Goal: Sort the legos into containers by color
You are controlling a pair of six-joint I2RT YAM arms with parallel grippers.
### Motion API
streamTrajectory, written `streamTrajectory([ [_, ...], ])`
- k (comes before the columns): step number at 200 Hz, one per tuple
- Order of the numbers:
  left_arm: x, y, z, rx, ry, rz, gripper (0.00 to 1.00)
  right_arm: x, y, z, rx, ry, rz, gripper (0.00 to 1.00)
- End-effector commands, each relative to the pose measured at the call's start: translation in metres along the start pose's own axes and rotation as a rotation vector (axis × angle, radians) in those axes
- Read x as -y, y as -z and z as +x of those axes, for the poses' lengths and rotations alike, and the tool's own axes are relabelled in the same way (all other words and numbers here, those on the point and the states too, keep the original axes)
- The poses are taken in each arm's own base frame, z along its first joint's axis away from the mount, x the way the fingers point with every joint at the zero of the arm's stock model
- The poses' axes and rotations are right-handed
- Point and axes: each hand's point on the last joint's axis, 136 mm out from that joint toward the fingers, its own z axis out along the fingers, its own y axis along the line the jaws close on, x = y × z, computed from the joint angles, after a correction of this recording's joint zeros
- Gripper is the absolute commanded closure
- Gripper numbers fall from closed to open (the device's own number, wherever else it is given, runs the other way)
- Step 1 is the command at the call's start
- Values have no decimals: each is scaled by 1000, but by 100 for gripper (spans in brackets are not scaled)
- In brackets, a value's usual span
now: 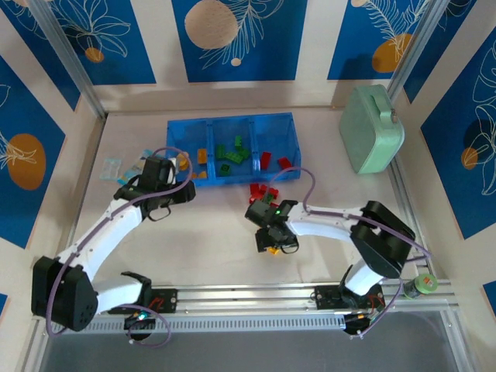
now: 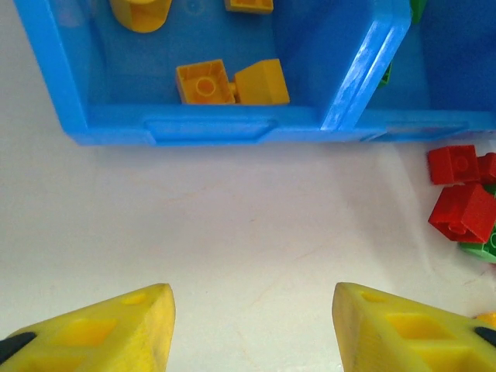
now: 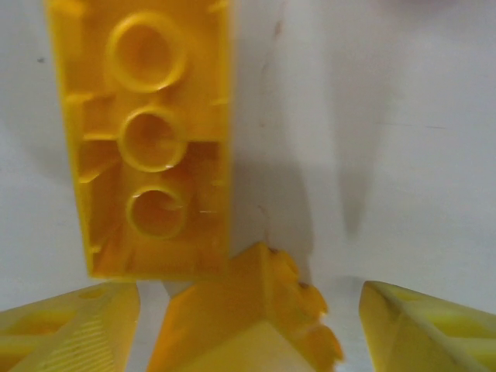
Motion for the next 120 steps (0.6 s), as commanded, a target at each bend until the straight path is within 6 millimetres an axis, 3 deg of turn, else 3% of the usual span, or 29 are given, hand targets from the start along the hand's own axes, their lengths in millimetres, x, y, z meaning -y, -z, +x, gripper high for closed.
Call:
streamTrajectory([
  [1, 2, 4, 8, 8, 18, 31, 44, -4, -2, 6, -38, 11, 52, 30],
  [29, -2, 8, 15, 9, 18, 23, 44, -11, 1, 6, -38, 9, 91, 54],
  [55, -3, 17, 14, 30, 15, 19, 44, -19, 16, 2, -16, 11, 83, 66],
  [85, -3, 31, 12, 64, 21, 25, 44, -37, 53, -13, 57, 39, 37, 69],
  [120, 8, 51, 12, 139, 38, 124, 44, -82, 105, -69, 224, 85, -143, 69],
])
